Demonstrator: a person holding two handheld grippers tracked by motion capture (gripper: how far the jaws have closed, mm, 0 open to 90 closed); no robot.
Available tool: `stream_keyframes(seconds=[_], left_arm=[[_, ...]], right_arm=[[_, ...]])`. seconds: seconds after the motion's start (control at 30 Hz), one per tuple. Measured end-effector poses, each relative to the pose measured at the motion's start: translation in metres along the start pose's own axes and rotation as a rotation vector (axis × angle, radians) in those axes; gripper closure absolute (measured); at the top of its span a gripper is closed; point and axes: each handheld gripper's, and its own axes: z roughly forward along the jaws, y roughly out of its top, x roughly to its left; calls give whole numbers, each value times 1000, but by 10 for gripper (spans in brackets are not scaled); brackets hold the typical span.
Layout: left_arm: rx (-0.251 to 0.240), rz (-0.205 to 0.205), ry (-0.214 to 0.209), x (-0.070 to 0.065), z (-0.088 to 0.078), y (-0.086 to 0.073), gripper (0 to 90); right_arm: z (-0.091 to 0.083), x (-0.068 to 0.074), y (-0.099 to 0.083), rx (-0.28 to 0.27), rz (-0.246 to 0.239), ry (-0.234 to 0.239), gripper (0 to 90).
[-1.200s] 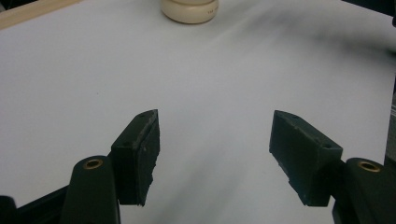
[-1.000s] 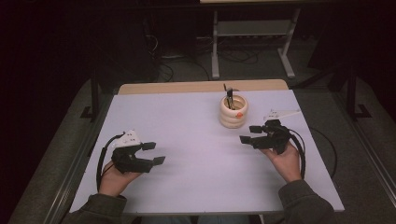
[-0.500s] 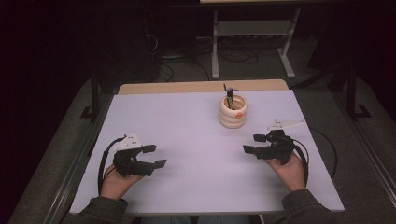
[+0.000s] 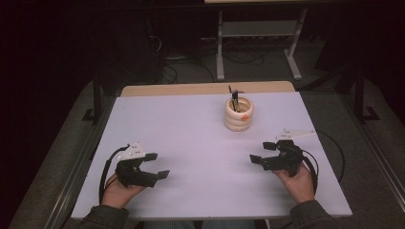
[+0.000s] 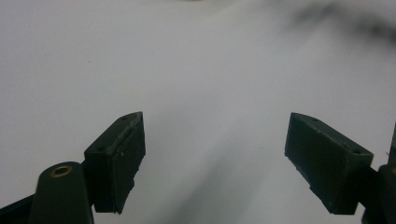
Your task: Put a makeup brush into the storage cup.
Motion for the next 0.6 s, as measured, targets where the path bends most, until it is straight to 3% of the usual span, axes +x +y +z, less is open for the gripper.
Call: stream_keyframes(seconds=[0.3,0.6], left_arm=[[-28,-21,5,1,-6,-7,186],[-27,-18,4,1,-6,-14,191]], right_arm=[[-6,4,-7,-11,-13,-21,162],[-7,0,-16,-9,25,-32,151]])
